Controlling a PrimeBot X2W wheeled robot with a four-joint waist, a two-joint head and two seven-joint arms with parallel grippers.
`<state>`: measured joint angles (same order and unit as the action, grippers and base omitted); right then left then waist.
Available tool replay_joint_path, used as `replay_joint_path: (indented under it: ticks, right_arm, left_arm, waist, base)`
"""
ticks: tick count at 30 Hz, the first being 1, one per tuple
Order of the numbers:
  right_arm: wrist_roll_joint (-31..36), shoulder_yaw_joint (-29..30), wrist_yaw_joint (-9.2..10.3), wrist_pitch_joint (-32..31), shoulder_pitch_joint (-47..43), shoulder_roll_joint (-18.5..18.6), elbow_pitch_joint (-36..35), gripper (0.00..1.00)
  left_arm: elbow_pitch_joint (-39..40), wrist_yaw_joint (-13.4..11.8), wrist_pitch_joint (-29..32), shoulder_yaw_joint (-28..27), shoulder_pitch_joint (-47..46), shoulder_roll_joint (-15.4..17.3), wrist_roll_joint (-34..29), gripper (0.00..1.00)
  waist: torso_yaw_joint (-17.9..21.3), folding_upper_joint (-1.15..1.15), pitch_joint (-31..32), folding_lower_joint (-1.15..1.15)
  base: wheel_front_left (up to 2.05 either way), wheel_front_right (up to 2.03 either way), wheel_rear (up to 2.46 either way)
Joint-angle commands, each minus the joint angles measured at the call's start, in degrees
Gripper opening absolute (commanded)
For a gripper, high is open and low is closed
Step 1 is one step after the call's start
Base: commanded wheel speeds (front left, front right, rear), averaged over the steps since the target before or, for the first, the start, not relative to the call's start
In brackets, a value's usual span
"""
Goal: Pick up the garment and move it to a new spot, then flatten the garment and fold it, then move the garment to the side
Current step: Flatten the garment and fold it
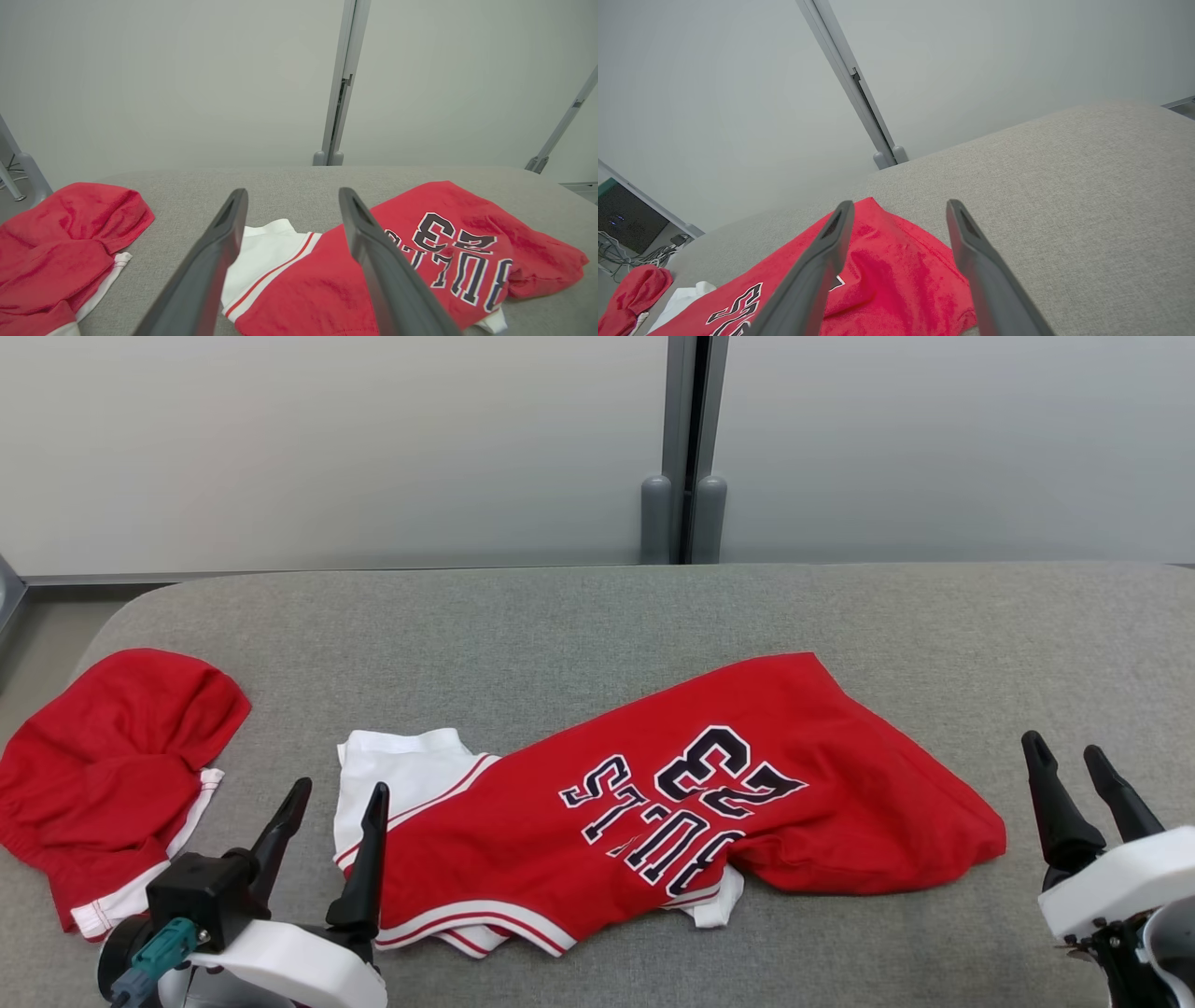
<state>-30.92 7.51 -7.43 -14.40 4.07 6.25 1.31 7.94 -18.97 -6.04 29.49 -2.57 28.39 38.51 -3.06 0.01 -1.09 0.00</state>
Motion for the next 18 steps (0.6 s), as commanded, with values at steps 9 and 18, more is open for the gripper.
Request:
replay_joint_path:
  ticks: [9,18]
  right_arm:
    - [6.5,-0.62,-0.12,9.19,-6.54,-2.19,-6.44,1.0]
    - [7.39,-1.04,-0.12,10.69,-5.59,-3.09,-4.61,1.0]
  left_arm:
    - [2.04,-1.27,0.46,-0.87,1.79,0.97,0.95,1.0]
    - [2.44,0.13,2.9,0.83,0.68,0.22,2.46,1.0]
  waist:
    - [-1.22,-0.01,0.03,0.0]
    - [-1.25,-0.01,-2.18,0.0]
  base:
    - [0.0,0.0,0.0]
    - [0.0,0.0,0.0]
